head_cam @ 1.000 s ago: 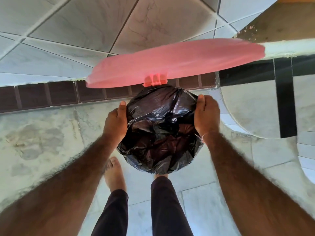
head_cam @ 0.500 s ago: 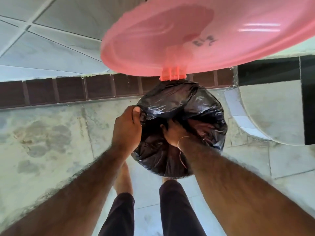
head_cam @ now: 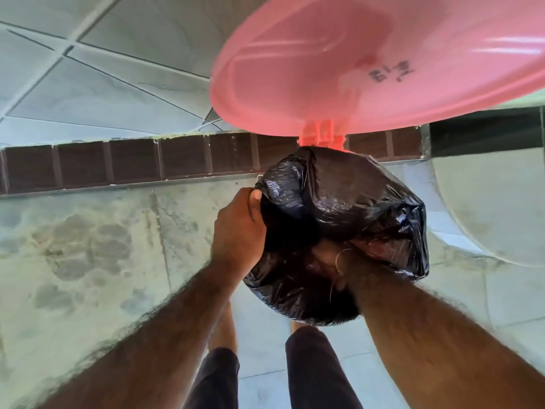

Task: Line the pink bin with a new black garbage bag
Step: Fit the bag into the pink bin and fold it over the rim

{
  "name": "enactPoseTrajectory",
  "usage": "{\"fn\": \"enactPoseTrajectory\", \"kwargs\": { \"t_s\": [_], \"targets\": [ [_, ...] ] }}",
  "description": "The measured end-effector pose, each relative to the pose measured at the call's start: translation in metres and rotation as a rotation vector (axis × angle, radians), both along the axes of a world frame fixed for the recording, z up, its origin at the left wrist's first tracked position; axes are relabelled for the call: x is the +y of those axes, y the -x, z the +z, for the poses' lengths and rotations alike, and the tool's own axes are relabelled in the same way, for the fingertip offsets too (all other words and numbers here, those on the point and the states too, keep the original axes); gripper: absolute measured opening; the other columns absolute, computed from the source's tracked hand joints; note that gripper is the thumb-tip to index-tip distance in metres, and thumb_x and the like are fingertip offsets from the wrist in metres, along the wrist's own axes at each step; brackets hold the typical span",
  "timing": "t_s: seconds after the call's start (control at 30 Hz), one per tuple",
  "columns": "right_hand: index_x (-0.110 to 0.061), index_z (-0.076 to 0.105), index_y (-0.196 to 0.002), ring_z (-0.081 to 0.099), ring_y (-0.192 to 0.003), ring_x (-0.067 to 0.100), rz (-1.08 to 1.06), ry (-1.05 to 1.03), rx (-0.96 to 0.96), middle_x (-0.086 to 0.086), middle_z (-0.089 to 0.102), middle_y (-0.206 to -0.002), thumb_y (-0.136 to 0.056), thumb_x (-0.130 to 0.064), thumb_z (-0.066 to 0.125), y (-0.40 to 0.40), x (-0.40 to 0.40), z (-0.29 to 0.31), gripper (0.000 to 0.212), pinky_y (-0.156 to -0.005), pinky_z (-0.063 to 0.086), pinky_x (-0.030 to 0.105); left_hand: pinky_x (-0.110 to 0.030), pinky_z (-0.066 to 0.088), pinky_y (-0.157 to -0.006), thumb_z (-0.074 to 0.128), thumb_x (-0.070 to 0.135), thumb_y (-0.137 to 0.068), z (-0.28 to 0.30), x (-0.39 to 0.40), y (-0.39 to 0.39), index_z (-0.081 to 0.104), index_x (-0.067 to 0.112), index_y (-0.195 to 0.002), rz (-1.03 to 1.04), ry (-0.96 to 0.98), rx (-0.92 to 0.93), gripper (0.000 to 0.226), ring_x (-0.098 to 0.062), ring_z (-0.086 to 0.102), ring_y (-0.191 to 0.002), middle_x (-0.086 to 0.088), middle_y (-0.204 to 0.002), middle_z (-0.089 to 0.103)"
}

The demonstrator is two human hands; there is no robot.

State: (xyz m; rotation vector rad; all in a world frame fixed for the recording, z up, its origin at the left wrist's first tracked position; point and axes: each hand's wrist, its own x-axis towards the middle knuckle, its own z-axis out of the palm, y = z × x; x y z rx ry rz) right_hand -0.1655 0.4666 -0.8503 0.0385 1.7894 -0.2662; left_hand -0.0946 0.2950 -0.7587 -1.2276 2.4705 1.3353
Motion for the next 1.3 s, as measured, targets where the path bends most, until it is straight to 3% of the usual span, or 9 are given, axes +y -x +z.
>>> {"fn": "enactPoseTrajectory", "kwargs": {
  "t_s": [0.07,0.17,0.27,0.47,0.6,0.8,1.03,1.13,1.3],
  "targets": [
    [0.005,0.052,-0.127,0.063,-0.078,0.024,0.1,-0.079,0.016,0.023,0.059,-0.129,-0.1,-0.014,0.035,0.003,0.0,0.008,0.037,-0.063,0.052,0.027,-0.031,0.03,-0.06,0.031,0.037,-0.101,0.003,0.0,0.0,0.049,0.019,-0.087,-0.009,-0.007,-0.017,0.03,-0.026,0.049,-0.066,0.001,-0.069,0.054],
    [-0.002,0.064,-0.112,0.064,-0.107,0.034,0.338,-0.121,0.35,0.021,0.065,-0.12,-0.095,-0.013,0.041,0.0,-0.004,0.02,0.031,-0.088,0.05,0.037,-0.031,0.029,-0.062,0.031,0.035,-0.101,0.004,0.003,0.002,0.054,0.014,-0.094,-0.011,0.011,-0.022,0.032,-0.024,0.047,-0.067,0.0,-0.073,0.056],
    [-0.008,0.066,-0.096,0.068,-0.093,0.04,0.341,-0.004,0.648,0.021,0.071,-0.099,-0.091,-0.027,0.044,-0.026,-0.014,0.018,0.03,-0.079,0.053,0.043,-0.032,0.033,-0.063,0.031,0.034,-0.101,0.003,0.004,0.002,0.055,0.013,-0.097,-0.01,0.036,-0.006,0.033,-0.031,0.053,-0.071,-0.008,-0.079,0.062],
    [-0.002,0.045,-0.135,0.046,-0.129,0.036,0.206,-0.084,0.354,0.023,0.05,-0.139,-0.101,-0.028,0.03,0.0,-0.004,-0.043,0.045,-0.11,0.032,0.041,-0.034,0.038,-0.062,0.03,0.038,-0.101,-0.004,0.001,-0.001,0.054,0.015,-0.097,-0.03,0.05,0.019,0.034,-0.028,0.054,-0.07,-0.001,-0.076,0.059],
    [0.005,0.049,-0.131,0.049,-0.125,0.037,0.062,-0.075,0.217,0.024,0.051,-0.135,-0.099,-0.012,0.033,0.027,-0.002,-0.015,0.039,-0.1,0.04,0.037,-0.045,0.049,-0.066,0.031,0.037,-0.101,-0.008,-0.002,-0.003,0.055,0.013,-0.099,-0.037,0.08,0.057,0.034,-0.039,0.06,-0.078,-0.014,-0.084,0.067],
    [-0.014,0.069,-0.097,0.059,-0.087,0.021,-0.223,0.153,0.298,0.006,0.064,-0.081,-0.09,-0.007,0.049,0.02,0.017,0.067,0.023,-0.073,0.045,0.021,-0.048,0.05,-0.068,0.03,0.037,-0.101,0.005,0.001,0.001,0.053,0.014,-0.1,-0.049,0.031,-0.01,0.033,-0.039,0.06,-0.077,-0.014,-0.083,0.065],
    [-0.039,0.065,-0.062,0.065,-0.069,0.011,-0.44,0.415,0.896,-0.015,0.067,-0.067,-0.08,-0.019,0.056,0.113,0.003,0.162,0.028,-0.073,0.055,0.036,-0.041,0.049,-0.068,0.031,0.036,-0.102,0.007,-0.003,0.002,0.055,0.015,-0.106,-0.058,-0.015,-0.079,0.032,-0.036,0.059,-0.078,-0.014,-0.088,0.065],
    [-0.025,0.073,-0.081,0.064,-0.086,0.016,-0.192,0.337,0.787,-0.001,0.073,-0.089,-0.09,-0.025,0.053,0.128,0.003,0.152,0.023,-0.088,0.049,0.032,-0.035,0.041,-0.063,0.032,0.034,-0.101,0.009,-0.003,0.004,0.056,0.015,-0.098,-0.044,-0.062,-0.084,0.031,-0.03,0.057,-0.072,-0.008,-0.078,0.063],
    [-0.014,0.069,-0.093,0.058,-0.086,0.024,-0.153,0.286,0.684,0.008,0.066,-0.091,-0.099,-0.039,0.039,0.116,0.008,0.134,0.039,-0.076,0.038,0.028,-0.031,0.035,-0.055,0.031,0.038,-0.1,0.01,-0.007,0.008,0.047,0.016,-0.073,-0.053,-0.087,-0.084,0.039,-0.023,0.053,-0.064,-0.005,-0.064,0.055]
  ]
}}
